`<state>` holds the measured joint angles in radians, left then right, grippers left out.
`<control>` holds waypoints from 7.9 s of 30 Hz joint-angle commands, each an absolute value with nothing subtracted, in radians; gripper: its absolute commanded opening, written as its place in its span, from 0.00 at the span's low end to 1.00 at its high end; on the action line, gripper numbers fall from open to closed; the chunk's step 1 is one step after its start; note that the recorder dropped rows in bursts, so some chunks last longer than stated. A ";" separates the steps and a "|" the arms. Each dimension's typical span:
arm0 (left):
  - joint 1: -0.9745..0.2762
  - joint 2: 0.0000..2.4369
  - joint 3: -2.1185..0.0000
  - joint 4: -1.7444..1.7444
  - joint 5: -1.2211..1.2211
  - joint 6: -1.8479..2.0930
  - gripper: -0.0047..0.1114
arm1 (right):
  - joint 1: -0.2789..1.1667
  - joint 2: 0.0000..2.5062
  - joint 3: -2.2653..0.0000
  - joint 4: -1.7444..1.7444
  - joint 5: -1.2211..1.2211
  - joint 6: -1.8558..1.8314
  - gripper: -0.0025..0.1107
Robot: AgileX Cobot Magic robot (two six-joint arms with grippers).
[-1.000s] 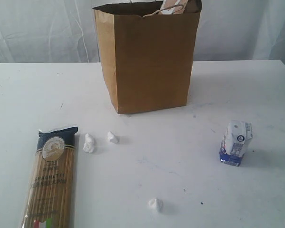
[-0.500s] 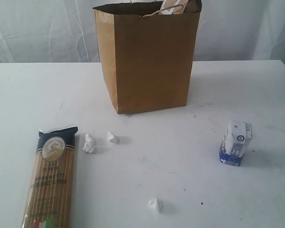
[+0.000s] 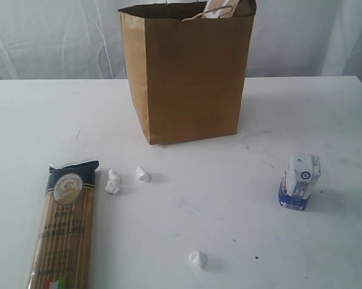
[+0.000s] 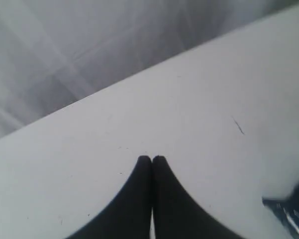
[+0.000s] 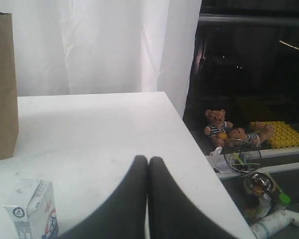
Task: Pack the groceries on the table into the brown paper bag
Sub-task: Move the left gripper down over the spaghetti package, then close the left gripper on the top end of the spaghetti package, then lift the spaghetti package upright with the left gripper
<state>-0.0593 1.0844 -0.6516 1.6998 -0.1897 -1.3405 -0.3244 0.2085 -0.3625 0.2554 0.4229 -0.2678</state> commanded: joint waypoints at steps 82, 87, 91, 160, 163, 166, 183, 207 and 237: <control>-0.501 1.372 -0.838 -0.006 0.579 -0.292 0.94 | -0.319 0.200 -0.359 0.259 0.421 -0.263 0.02; -0.501 1.392 -0.838 -0.051 0.479 -0.318 0.94 | -0.319 0.200 -0.359 0.259 0.421 -0.263 0.02; -0.501 1.478 -0.838 0.014 0.413 -0.406 0.94 | -0.319 0.200 -0.359 0.259 0.421 -0.263 0.02; -0.501 1.642 -0.840 0.316 0.351 -0.702 0.04 | -0.319 0.200 -0.359 0.260 0.429 -0.263 0.02; -0.501 1.557 -0.840 0.323 0.352 -0.699 0.04 | -0.319 0.200 -0.359 0.260 0.431 -0.263 0.02; -0.501 1.522 -0.840 0.368 0.352 -0.699 0.04 | -0.319 0.200 -0.359 0.260 0.431 -0.263 0.02; -0.501 1.433 -0.840 0.234 0.429 -0.515 0.04 | -0.319 0.200 -0.359 0.260 0.431 -0.263 0.02; -0.062 1.368 -1.059 -0.446 0.805 0.352 0.04 | -0.319 0.200 -0.359 0.260 0.428 -0.263 0.02; 0.298 1.448 -1.116 -1.204 0.921 0.854 0.04 | -0.319 0.202 -0.359 0.262 0.430 -0.263 0.02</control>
